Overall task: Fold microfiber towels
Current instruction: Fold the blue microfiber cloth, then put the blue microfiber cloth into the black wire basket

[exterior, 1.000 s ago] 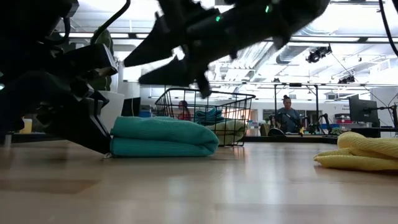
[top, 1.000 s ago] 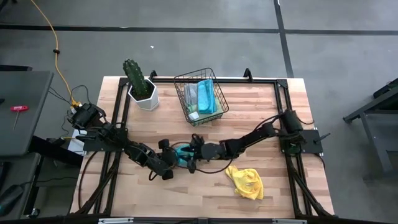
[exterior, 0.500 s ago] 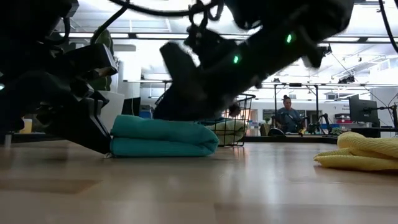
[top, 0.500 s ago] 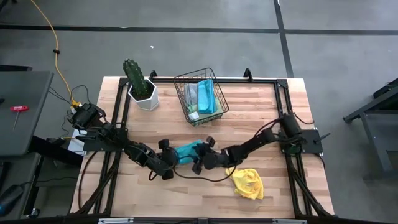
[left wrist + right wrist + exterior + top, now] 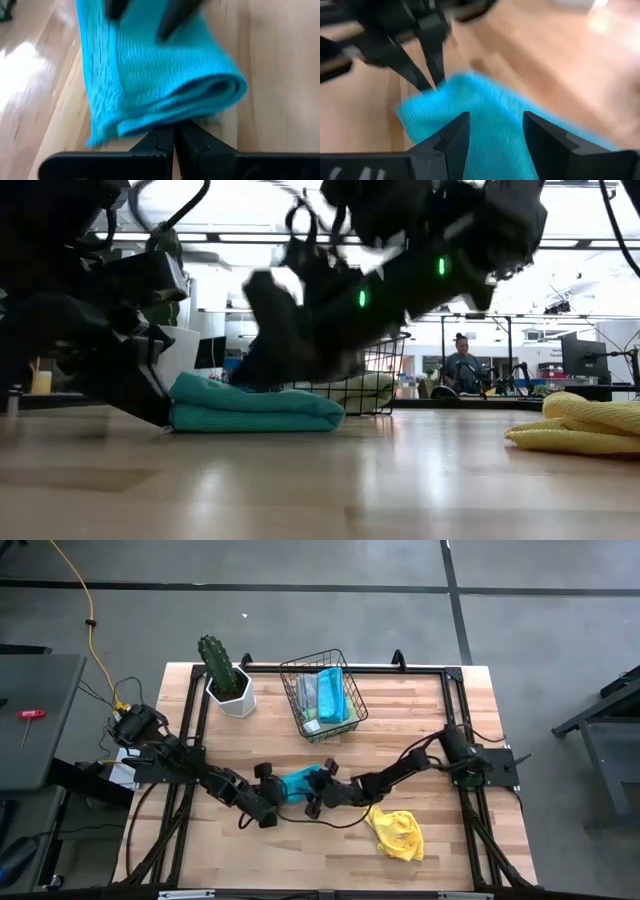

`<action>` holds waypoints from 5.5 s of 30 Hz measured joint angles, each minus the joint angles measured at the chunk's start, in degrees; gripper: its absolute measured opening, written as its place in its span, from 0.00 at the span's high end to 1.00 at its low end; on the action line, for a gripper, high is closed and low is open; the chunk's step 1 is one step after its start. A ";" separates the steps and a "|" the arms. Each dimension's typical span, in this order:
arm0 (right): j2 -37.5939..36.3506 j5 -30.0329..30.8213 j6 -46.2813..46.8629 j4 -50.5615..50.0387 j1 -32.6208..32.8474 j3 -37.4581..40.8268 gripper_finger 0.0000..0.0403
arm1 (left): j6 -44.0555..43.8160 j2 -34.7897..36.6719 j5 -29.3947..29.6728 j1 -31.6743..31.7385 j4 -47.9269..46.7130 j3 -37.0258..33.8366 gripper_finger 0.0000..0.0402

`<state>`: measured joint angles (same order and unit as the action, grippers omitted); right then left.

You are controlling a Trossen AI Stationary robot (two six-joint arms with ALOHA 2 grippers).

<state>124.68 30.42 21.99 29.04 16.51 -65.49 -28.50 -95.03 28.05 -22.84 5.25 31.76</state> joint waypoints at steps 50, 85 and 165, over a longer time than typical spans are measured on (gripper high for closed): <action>-5.00 3.18 7.60 -10.64 0.30 5.31 0.56 | 4.66 6.00 -5.46 3.46 -3.71 -0.19 1.00; -14.63 -13.66 44.07 -31.60 -3.85 5.41 0.56 | -1.78 25.28 0.37 -5.72 -20.59 -0.10 1.00; -12.79 -6.86 -79.10 -76.55 -25.98 -38.58 1.00 | -1.32 25.28 2.84 -5.63 -20.40 -0.05 1.00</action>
<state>111.89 23.56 -57.11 -47.51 -9.47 -104.07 -29.82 -69.76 30.89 -28.47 -15.15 31.70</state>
